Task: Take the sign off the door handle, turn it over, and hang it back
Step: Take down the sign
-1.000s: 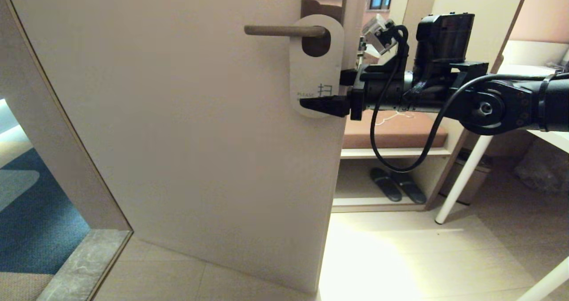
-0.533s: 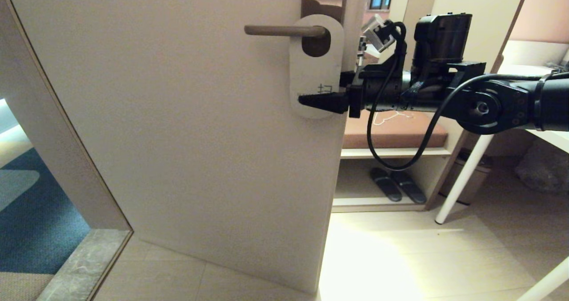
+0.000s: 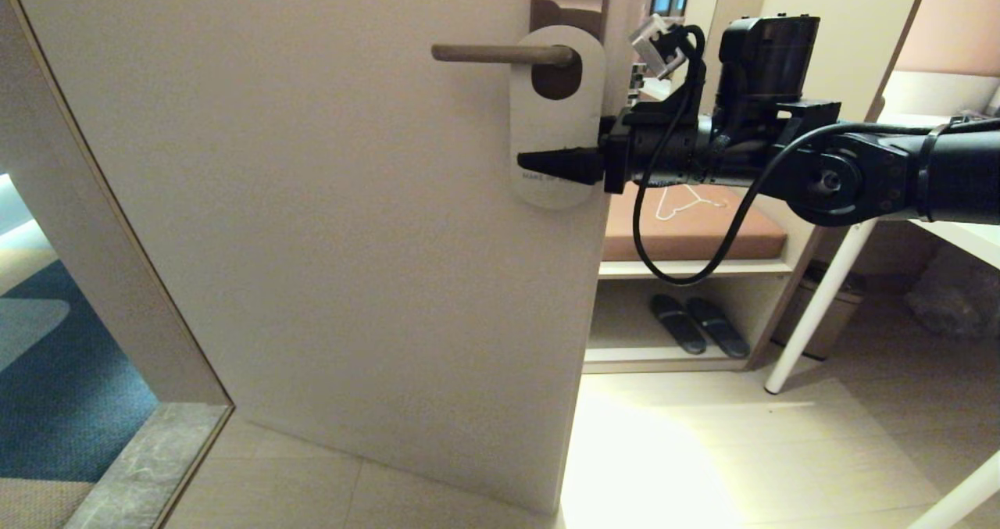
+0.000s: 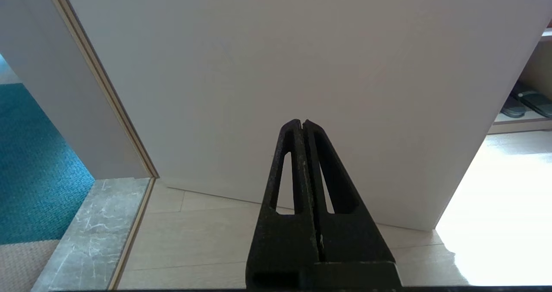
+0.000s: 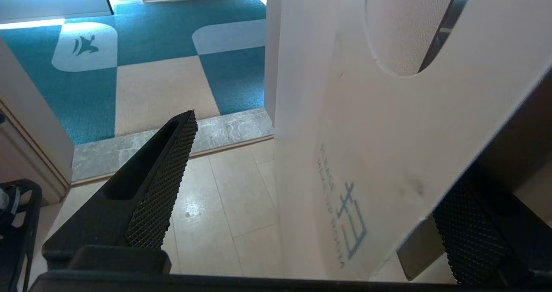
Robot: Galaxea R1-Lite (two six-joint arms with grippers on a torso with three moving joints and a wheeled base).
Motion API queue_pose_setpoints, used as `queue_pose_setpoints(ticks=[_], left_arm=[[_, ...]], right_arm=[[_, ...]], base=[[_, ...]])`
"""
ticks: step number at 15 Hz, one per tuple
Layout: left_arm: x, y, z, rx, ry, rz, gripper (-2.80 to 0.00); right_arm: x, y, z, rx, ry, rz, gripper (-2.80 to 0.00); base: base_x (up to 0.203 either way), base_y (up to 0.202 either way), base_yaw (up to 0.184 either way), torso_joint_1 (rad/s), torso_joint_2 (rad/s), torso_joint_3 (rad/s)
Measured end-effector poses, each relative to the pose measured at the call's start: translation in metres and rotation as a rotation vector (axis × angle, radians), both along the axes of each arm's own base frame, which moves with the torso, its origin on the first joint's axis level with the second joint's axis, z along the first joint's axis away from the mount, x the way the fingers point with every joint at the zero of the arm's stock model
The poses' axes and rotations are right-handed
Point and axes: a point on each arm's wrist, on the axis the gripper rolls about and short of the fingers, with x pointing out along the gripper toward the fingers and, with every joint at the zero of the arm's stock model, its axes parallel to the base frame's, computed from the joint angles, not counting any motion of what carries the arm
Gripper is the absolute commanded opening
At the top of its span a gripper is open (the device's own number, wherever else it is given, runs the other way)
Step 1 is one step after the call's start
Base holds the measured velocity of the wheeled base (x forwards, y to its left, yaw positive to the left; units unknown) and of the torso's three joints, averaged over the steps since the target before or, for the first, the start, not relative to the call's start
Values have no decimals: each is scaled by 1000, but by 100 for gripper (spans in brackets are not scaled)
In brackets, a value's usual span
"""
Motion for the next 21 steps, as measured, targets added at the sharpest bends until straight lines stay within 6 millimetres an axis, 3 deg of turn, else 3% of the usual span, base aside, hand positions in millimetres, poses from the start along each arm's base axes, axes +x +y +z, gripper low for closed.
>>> queue_pose_setpoints(ticks=[9, 10, 21], left_arm=[[0, 0, 0, 0, 0, 0, -280], [0, 0, 0, 0, 0, 0, -280], [0, 0, 0, -1, 1, 0, -280]], right_arm=[[8, 4, -1, 7, -5, 2, 0], [8, 4, -1, 7, -6, 1, -280], [7, 3, -1, 4, -5, 3, -280]], base=[[0, 0, 0, 0, 0, 0], [0, 0, 0, 0, 0, 0], [0, 0, 0, 0, 0, 0]])
